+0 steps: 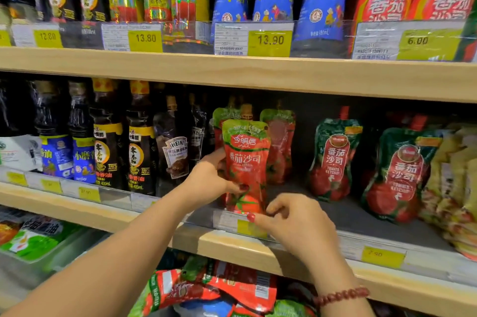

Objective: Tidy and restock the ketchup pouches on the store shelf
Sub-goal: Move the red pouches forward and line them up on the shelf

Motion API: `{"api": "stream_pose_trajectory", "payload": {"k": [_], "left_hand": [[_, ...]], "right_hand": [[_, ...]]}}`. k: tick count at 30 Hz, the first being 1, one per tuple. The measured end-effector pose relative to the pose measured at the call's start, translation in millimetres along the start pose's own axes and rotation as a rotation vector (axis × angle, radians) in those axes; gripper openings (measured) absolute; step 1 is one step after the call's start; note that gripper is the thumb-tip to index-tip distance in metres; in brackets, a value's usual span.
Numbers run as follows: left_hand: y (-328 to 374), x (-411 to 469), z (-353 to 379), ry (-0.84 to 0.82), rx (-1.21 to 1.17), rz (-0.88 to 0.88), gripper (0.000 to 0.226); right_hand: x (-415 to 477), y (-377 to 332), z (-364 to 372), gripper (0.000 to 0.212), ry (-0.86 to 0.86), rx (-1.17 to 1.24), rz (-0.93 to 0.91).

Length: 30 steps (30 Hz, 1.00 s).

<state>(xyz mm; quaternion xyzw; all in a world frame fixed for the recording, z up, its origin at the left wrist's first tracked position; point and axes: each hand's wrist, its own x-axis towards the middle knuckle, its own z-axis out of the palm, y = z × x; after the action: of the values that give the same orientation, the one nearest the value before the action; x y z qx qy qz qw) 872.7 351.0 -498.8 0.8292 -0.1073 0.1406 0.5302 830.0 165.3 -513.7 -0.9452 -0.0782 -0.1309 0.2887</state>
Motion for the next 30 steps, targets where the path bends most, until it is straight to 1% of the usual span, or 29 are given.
{"api": "stream_pose_trajectory", "payload": {"k": [2, 4, 8, 11, 15, 19, 23, 25, 27, 30], "left_hand": [[-3, 11, 7, 0.025, -0.032, -0.012, 0.066], [-5, 23, 13, 0.028, -0.048, -0.018, 0.066], [-4, 45, 25, -0.008, 0.045, 0.003, 0.061], [-5, 56, 36, -0.016, 0.060, 0.015, 0.063], [-9, 66, 43, -0.038, 0.076, 0.054, 0.065], [-13, 72, 44, -0.034, 0.080, 0.013, 0.067], [-15, 71, 46, -0.014, 0.102, 0.006, 0.071], [-15, 70, 47, -0.006, 0.094, -0.003, 0.073], [-15, 69, 47, -0.004, 0.094, -0.014, 0.070], [-12, 67, 47, -0.008, 0.136, -0.031, 0.068]], "right_hand": [[-5, 2, 8, 0.040, 0.019, -0.150, -0.069], [-6, 7, 14, 0.046, 0.068, -0.199, -0.136], [-3, 12, 18, 0.049, 0.125, -0.197, -0.204], [-2, 14, 20, 0.050, 0.143, -0.207, -0.219], [-1, 17, 21, 0.043, 0.133, -0.157, -0.247], [-1, 18, 23, 0.044, 0.142, -0.155, -0.285], [-2, 17, 22, 0.044, 0.205, -0.174, -0.304], [-2, 18, 22, 0.043, 0.197, -0.175, -0.307], [-2, 18, 22, 0.044, 0.199, -0.184, -0.308], [-4, 16, 21, 0.048, 0.266, -0.212, -0.311]]}}
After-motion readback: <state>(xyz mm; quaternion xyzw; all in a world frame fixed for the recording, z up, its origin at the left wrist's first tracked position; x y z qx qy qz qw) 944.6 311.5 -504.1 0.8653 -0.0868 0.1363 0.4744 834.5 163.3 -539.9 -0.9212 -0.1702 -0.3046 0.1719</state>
